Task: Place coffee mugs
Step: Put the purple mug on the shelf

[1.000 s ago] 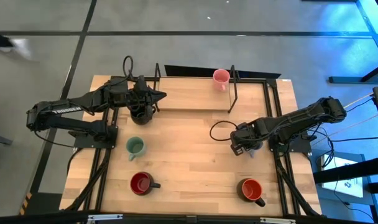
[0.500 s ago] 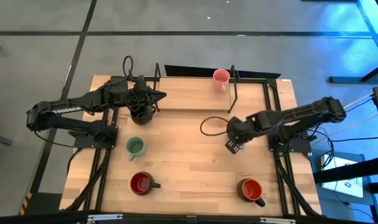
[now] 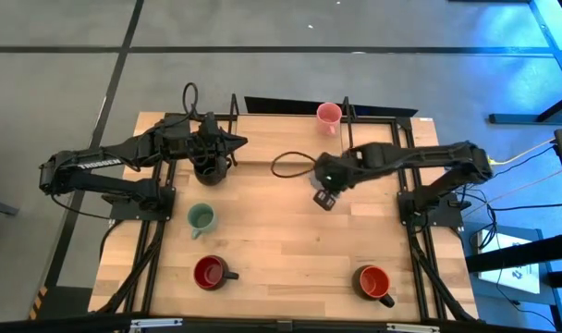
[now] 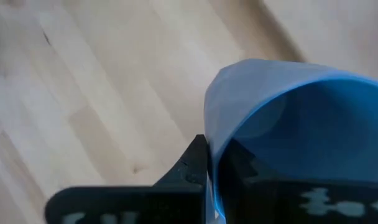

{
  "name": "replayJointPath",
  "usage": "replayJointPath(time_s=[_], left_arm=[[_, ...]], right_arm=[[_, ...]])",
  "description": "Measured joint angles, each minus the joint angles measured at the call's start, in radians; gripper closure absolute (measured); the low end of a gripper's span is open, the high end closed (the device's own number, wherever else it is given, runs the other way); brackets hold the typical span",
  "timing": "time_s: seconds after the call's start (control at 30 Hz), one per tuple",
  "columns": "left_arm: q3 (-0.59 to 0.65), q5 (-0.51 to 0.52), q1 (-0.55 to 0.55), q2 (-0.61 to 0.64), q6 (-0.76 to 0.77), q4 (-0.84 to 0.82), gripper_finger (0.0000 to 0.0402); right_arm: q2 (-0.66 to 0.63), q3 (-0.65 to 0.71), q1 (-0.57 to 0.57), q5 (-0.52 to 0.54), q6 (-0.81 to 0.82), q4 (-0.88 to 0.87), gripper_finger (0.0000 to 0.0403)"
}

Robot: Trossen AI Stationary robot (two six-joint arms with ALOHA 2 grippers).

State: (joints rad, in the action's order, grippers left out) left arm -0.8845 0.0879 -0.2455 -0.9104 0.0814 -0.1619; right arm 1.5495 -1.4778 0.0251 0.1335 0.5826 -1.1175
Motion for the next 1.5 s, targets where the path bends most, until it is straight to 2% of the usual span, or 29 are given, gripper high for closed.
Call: replayJointPath(time_s=[0.27,0.47,0.67,1.1,1.27,1.5], left_arm=[[0.0,0.0,0.0,0.0,0.021,0.003,0.0384],[0.0,0.0,0.0,0.0,0.021,0.002,0.0384],[0.0,0.0,0.0,0.0,0.023,0.027,0.0384],[0.0,0.001,0.0,0.0,0.024,0.03,0.0384],[0.0,0.005,0.0,0.0,0.024,0.05,0.0384],[0.0,0.005,0.0,0.0,0.024,0.05,0.0384]], right_arm=[[0.182,-0.3,-0.108,0.043,-0.156,-0.121,0.04],[0.286,-0.436,-0.197,0.065,-0.222,-0.127,0.04],[0.357,-0.445,-0.278,0.075,-0.282,-0.019,0.04],[0.467,-0.442,-0.466,0.02,-0.331,0.028,0.04],[0.483,-0.442,-0.492,-0.042,-0.334,0.096,0.04],[0.519,-0.441,-0.501,-0.039,-0.35,0.119,0.04]])
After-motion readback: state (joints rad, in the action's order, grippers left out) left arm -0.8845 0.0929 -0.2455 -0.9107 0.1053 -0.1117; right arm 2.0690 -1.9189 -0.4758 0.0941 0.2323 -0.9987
